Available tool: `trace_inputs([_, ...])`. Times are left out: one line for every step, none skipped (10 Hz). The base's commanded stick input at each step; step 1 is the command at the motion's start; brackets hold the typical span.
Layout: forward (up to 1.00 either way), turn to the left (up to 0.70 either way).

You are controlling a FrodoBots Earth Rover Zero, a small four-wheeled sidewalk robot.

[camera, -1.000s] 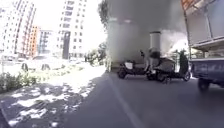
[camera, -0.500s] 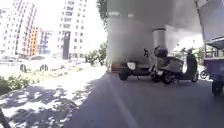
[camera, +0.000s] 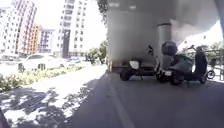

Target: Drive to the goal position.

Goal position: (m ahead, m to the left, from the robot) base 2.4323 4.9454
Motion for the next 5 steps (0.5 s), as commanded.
trace_inputs([0.7,0.1])
trace_inputs([0.7,0.0])
trace_inputs([0.7,0.0])
trace_inputs([0.7,0.0])
trace_inputs([0.7,0.0])
